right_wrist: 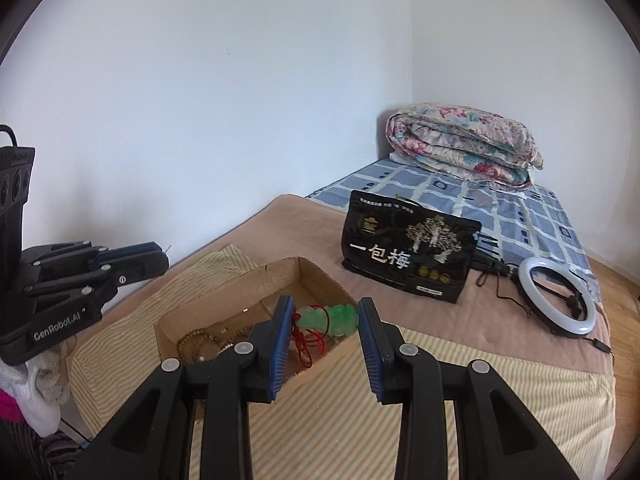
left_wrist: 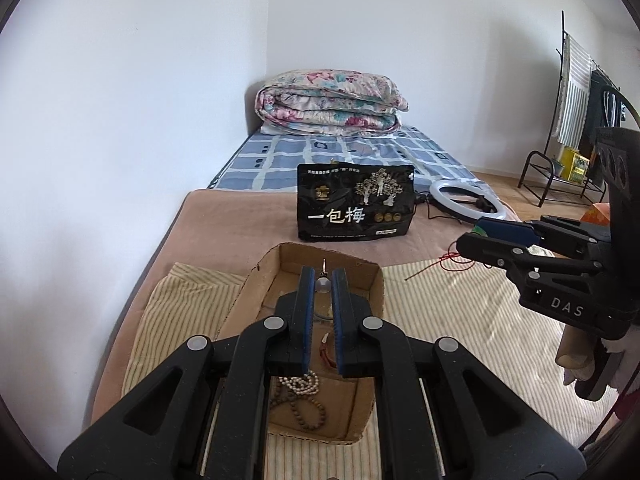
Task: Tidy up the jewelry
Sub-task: 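Carry the pearl earring and jade pendant over the cardboard box with both tools, then open both tools to drop the earring and pendant into the box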
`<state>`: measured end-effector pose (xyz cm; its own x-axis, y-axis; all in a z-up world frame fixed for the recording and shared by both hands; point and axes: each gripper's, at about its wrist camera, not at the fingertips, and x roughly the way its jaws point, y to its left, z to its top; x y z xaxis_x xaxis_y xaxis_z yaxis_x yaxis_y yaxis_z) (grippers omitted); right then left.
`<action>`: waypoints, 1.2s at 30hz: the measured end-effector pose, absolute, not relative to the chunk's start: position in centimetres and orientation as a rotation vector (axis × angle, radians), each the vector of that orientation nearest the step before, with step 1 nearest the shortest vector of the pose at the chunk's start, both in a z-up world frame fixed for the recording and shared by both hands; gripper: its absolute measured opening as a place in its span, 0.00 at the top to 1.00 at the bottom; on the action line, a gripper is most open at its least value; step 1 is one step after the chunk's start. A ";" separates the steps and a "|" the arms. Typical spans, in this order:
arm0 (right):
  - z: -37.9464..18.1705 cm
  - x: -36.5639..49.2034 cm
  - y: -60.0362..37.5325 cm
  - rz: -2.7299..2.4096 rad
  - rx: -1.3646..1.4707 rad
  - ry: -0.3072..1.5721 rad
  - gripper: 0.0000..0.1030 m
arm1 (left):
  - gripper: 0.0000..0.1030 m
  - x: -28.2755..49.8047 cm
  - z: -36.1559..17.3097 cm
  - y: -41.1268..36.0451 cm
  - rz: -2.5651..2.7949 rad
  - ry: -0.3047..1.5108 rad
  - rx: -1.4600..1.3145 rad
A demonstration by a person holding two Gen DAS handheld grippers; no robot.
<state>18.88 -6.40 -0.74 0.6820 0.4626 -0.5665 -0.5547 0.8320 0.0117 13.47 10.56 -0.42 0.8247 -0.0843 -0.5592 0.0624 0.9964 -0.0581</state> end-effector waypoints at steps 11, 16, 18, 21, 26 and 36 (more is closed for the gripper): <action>-3.0 21.2 -3.7 0.591 -0.175 0.619 0.68 | 0.94 15.0 -2.5 11.9 -0.046 0.640 -0.056; -3.8 22.1 -3.2 0.588 -0.166 0.632 0.68 | 0.94 15.6 -3.5 12.1 -0.046 0.668 -0.063; -4.2 22.5 -2.9 0.589 -0.165 0.640 0.68 | 0.94 15.7 -3.8 12.0 -0.046 0.675 -0.057; -4.8 23.0 -2.6 0.588 -0.167 0.648 0.68 | 0.94 16.0 -4.1 12.0 -0.045 0.685 -0.052; -5.6 23.6 -2.0 0.591 -0.166 0.663 0.68 | 0.94 16.3 -4.8 12.2 -0.040 0.704 -0.053; -7.2 24.8 -0.9 0.600 -0.169 0.692 0.67 | 0.94 17.0 -6.3 12.5 -0.042 0.755 -0.055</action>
<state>24.81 -0.85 -7.21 0.6100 0.4626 -0.6434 -0.5714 0.8193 0.0473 16.95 12.53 -6.29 0.7275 -0.0577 -0.6836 0.0178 0.9977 -0.0652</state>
